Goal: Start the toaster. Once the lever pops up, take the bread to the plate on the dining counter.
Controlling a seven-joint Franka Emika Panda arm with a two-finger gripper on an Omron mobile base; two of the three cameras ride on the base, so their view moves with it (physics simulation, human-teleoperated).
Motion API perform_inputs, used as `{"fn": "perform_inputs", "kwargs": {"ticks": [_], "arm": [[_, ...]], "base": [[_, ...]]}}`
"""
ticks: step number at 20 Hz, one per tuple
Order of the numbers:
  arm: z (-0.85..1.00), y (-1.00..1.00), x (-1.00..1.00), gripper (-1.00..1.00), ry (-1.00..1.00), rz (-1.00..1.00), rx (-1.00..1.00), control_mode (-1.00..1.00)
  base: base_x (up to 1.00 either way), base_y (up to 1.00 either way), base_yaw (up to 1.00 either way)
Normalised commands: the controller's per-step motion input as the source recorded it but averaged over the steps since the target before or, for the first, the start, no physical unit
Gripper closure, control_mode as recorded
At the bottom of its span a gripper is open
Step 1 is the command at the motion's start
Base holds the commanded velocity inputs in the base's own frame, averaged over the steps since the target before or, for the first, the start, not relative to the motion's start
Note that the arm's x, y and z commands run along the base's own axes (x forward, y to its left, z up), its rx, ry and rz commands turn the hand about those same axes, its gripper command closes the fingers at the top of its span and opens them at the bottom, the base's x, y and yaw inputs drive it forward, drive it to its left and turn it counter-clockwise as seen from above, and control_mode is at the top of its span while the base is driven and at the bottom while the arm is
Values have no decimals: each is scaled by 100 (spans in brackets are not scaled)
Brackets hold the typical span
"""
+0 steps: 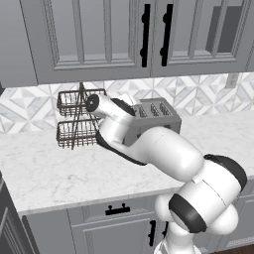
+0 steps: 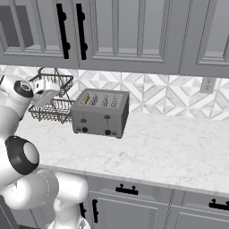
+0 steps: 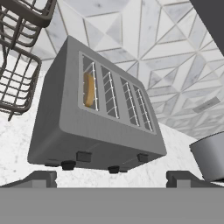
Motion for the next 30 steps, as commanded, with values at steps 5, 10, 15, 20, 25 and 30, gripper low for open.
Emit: {"fn": "perform_inputs", "kwargs": {"ticks": [5, 10, 15, 20, 25, 30], "arm": [[0, 0, 0, -100, 0, 0, 0, -100], [0, 0, 0, -100, 0, 0, 0, -100], [0, 0, 0, -100, 0, 0, 0, -100], [0, 0, 0, -100, 0, 0, 0, -100], [0, 0, 0, -100, 0, 0, 0, -100], [0, 0, 0, -100, 0, 0, 0, -100]], "base": [[0, 0, 0], [0, 0, 0], [0, 0, 0], [0, 0, 0], [0, 0, 0], [0, 0, 0]]}}
